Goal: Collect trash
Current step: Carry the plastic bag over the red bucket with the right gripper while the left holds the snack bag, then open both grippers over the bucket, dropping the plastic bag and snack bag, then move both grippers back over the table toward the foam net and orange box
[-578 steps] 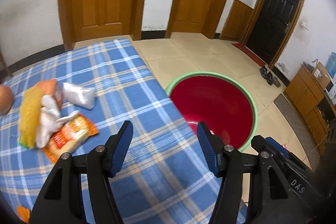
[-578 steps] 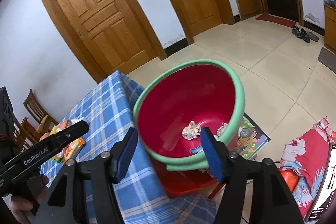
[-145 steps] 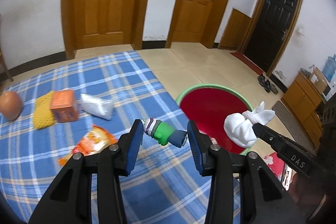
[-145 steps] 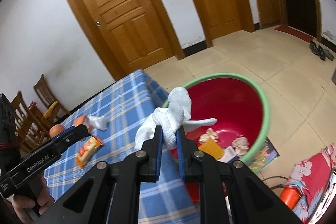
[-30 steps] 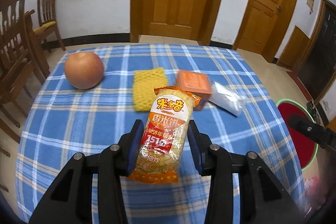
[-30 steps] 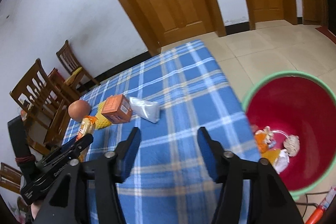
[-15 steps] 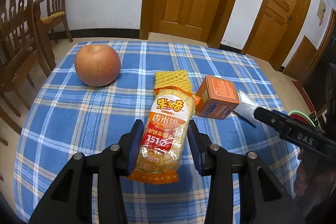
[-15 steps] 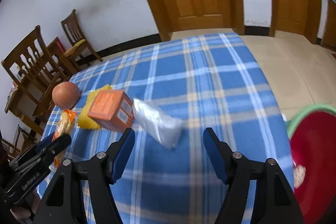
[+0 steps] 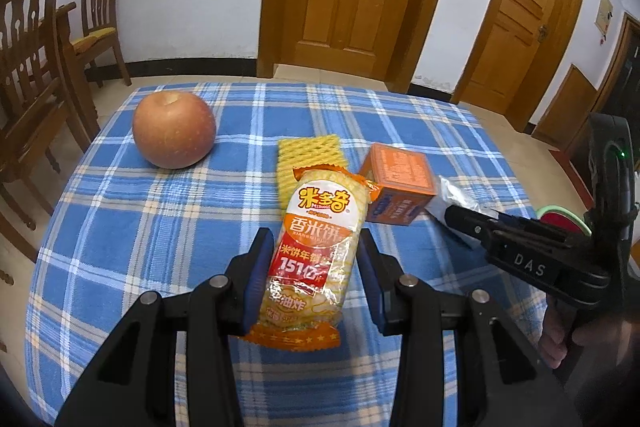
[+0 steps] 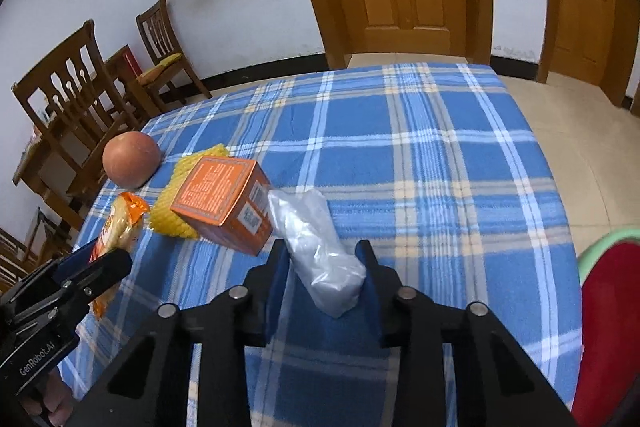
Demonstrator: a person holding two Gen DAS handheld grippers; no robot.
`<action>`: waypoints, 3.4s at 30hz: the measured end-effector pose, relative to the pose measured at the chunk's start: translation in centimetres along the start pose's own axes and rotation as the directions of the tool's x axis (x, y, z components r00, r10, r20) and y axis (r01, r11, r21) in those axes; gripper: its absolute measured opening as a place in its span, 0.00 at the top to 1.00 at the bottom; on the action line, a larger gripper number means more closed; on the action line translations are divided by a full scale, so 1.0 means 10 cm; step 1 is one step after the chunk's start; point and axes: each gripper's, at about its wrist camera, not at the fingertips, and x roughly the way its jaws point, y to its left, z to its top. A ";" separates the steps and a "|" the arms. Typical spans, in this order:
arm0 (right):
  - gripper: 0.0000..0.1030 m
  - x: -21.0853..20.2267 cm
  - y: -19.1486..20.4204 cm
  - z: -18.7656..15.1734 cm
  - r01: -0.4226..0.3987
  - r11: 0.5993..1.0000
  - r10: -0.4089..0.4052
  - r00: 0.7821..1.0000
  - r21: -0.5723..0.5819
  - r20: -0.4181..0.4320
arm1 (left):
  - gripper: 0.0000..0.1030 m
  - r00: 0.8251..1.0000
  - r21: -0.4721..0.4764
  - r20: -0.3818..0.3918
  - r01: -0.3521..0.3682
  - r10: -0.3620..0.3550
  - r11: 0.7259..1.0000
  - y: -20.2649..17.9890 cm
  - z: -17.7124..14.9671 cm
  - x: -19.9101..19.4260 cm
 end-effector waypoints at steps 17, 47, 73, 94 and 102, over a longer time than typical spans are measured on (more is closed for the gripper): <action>0.66 -0.91 -0.35 -0.52 0.028 0.981 -0.051 0.992 0.193 0.118 | 0.59 0.989 0.075 -0.032 0.147 -0.145 0.986 -0.59 -0.02 -0.18; 0.66 -1.94 -1.51 -1.43 0.177 0.841 -0.297 0.941 0.511 0.163 | 0.59 0.936 0.315 -0.173 0.348 -0.307 0.883 -2.26 -0.35 -0.14; 0.56 -1.95 -1.99 -1.64 0.193 0.772 -0.329 0.937 0.605 0.120 | 0.52 0.926 0.407 -0.215 0.375 -0.311 0.833 -2.85 -0.49 0.10; 0.54 -2.02 -1.57 -1.40 0.161 0.831 -0.294 0.940 0.532 0.174 | 0.52 0.953 0.352 -0.125 0.304 -0.278 0.885 -2.33 -0.24 -0.18; 0.48 -1.98 -1.26 -1.19 0.137 0.870 -0.255 0.947 0.474 0.194 | 0.52 0.969 0.319 -0.064 0.246 -0.239 0.915 -1.90 -0.05 -0.33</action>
